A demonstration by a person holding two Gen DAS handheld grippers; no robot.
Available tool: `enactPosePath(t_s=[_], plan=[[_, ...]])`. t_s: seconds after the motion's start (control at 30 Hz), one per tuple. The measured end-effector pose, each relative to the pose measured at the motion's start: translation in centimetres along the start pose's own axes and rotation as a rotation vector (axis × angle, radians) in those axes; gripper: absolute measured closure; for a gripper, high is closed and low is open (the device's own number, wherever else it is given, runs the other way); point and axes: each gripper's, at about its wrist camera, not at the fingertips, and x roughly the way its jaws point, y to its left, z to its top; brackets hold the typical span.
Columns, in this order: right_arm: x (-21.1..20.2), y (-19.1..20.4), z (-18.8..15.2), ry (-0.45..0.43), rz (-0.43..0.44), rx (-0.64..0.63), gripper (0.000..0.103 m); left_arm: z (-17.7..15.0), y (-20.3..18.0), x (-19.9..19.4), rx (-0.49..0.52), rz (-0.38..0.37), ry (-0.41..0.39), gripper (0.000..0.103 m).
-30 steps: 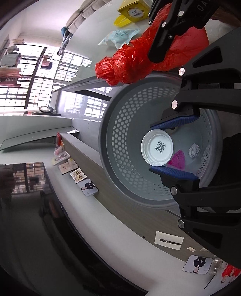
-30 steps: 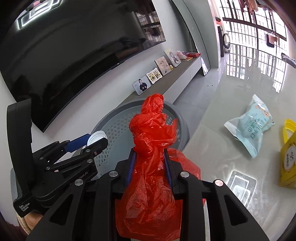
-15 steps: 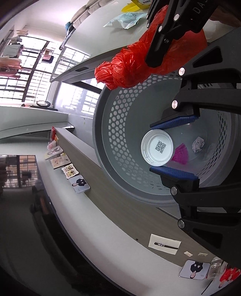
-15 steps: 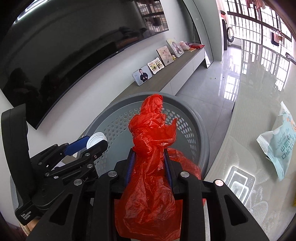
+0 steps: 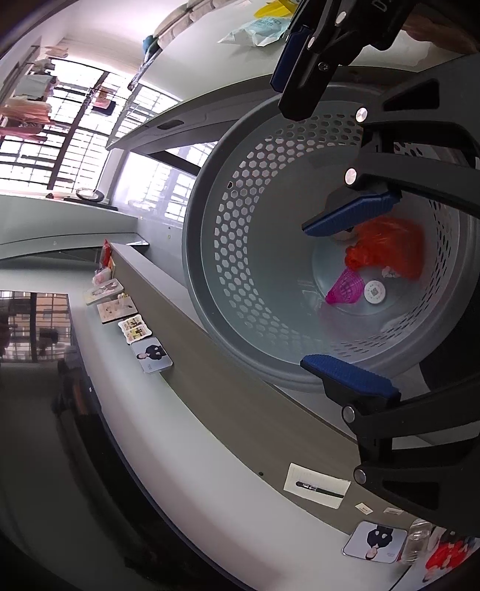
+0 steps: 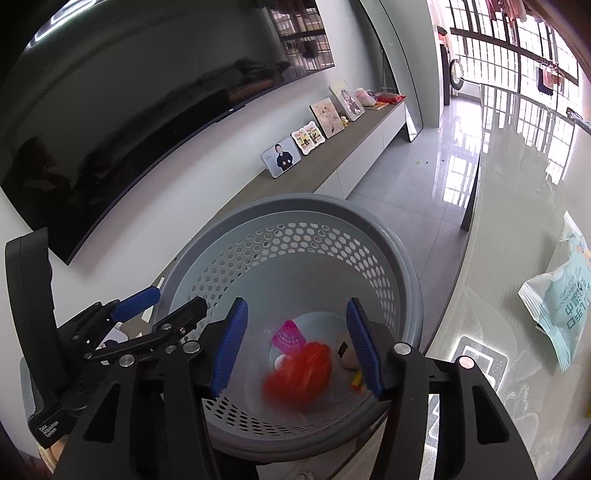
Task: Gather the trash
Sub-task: 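Open both tools to drop the cap and red bag into the basket, then move both tools back over the table toward the yellow box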
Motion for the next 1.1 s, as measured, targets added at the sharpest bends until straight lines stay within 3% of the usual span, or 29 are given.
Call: enactPosePath(t_s=[0.6, 1.1], plan=[[-0.4, -0.4, -0.6, -0.023, -0.018, 0.018, 0.049, -0.4, 0.5, -1.1, -0.007, 0.038, -0.010, 0.028], [-3.0, -1.0, -2.6, -0.048, -0.033, 0.038, 0.048, -1.4, -0.8, -4.4, 0.013, 0.048, -0.049, 0.017]])
